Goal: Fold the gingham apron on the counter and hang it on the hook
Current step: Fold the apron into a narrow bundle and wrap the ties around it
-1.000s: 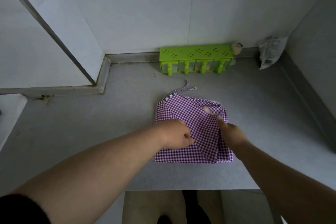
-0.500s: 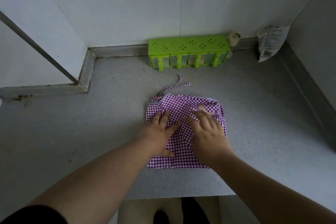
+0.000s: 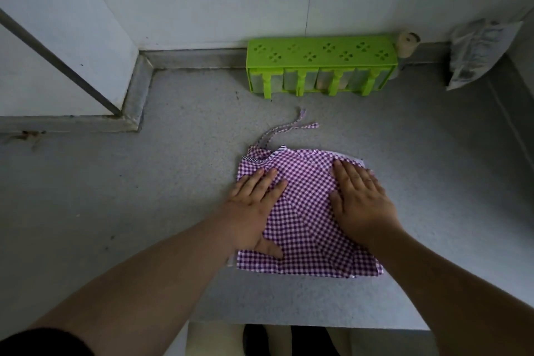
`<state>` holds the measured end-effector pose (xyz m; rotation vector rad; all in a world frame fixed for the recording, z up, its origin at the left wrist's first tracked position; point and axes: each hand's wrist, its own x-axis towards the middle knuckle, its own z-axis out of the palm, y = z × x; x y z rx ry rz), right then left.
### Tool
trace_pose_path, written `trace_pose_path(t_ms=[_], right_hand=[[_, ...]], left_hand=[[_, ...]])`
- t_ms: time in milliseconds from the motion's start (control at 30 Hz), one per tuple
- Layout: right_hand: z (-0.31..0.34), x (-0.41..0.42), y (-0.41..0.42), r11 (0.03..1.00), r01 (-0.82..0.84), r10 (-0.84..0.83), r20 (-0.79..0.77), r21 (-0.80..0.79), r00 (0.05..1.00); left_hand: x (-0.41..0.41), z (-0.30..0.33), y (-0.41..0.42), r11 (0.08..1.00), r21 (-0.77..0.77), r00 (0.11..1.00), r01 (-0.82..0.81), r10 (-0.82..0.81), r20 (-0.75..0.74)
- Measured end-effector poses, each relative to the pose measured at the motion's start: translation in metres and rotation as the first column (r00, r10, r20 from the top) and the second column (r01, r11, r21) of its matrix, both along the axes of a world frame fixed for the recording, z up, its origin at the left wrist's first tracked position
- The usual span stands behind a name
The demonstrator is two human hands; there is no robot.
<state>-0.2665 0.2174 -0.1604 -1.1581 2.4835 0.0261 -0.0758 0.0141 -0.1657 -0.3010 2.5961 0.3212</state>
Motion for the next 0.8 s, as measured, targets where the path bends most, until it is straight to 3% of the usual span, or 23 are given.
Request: trace_pose_path(t_ms=[100, 167, 267, 367, 600, 800], right_hand=[[0.012, 0.006, -0.013, 0.999, 0.041, -0.039, -0.077, 0.026, 0.996], [0.025, 0.024, -0.033, 0.996, 0.045, -0.053, -0.111, -0.076, 0.992], [0.029, 0.066, -0.058, 0.968, -0.120, 0.119, -0.018, -0.220, 0.993], [0.008, 0.078, -0.058, 0.968, -0.202, 0.209, 0.031, -0.146, 0.977], [-0.006, 0.001, -0.007, 0.996, 0.033, -0.034, -0.012, -0.086, 0.999], [-0.002, -0.016, 0.009, 1.000, -0.016, 0.017, -0.029, 0.014, 0.999]], left_hand=[[0.000, 0.001, 0.000, 1.000, 0.006, 1.000, -0.005, 0.005, 0.002], [0.001, 0.001, -0.001, 1.000, -0.003, 1.000, -0.011, 0.011, 0.001], [0.001, 0.002, 0.001, 0.999, -0.039, 1.000, 0.000, 0.000, 0.004], [-0.001, 0.004, 0.002, 0.998, -0.064, 1.000, 0.002, -0.001, 0.025], [-0.002, 0.003, 0.000, 1.000, -0.024, 0.999, -0.011, 0.012, 0.036], [-0.002, 0.003, 0.000, 0.999, -0.037, 0.998, -0.011, 0.013, 0.055]])
